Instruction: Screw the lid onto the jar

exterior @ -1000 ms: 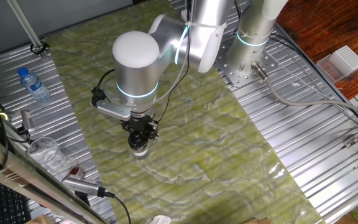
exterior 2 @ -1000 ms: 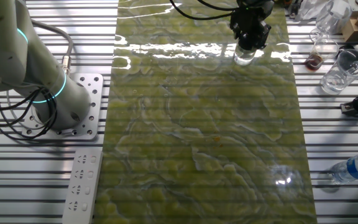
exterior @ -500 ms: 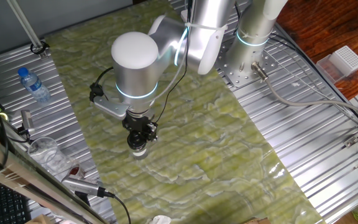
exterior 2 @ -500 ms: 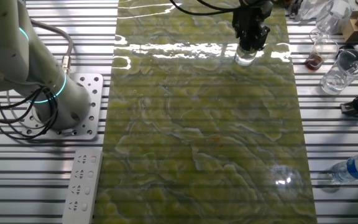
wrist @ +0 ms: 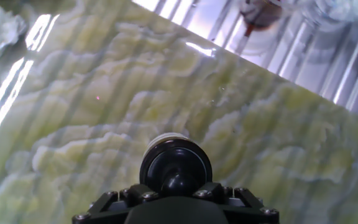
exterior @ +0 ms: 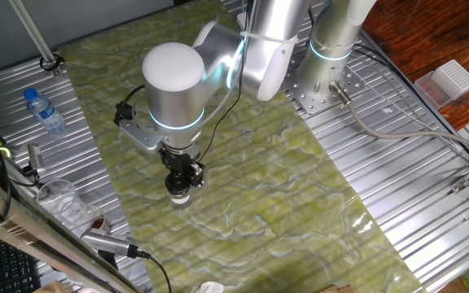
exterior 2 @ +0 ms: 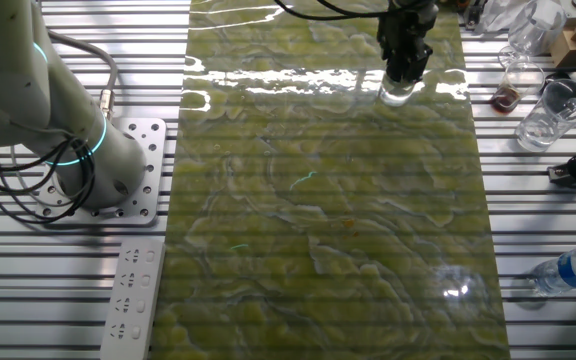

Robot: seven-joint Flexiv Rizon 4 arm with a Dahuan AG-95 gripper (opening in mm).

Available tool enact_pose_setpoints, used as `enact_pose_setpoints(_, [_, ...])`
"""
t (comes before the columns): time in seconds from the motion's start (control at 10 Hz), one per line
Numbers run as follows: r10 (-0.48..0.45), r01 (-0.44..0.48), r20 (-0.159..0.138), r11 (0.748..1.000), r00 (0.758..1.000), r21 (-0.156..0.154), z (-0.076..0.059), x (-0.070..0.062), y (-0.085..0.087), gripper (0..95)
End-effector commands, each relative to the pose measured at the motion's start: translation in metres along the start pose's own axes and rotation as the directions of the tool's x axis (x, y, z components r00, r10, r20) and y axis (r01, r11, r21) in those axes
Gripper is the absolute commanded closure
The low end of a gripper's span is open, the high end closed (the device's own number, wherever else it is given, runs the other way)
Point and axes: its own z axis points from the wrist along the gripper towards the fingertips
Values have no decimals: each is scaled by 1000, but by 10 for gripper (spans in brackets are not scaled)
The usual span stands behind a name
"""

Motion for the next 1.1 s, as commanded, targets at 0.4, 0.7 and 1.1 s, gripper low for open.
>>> enact_pose_setpoints(0.4, [171, -171, -4, 985, 985, 1, 1, 0, 0, 760])
enact_pose_setpoints(0.7, [273, -273, -1, 962, 962, -1, 2, 0, 0, 760])
enact_pose_setpoints(1.1, [365, -365, -18, 931, 931, -11, 1, -1, 0, 570])
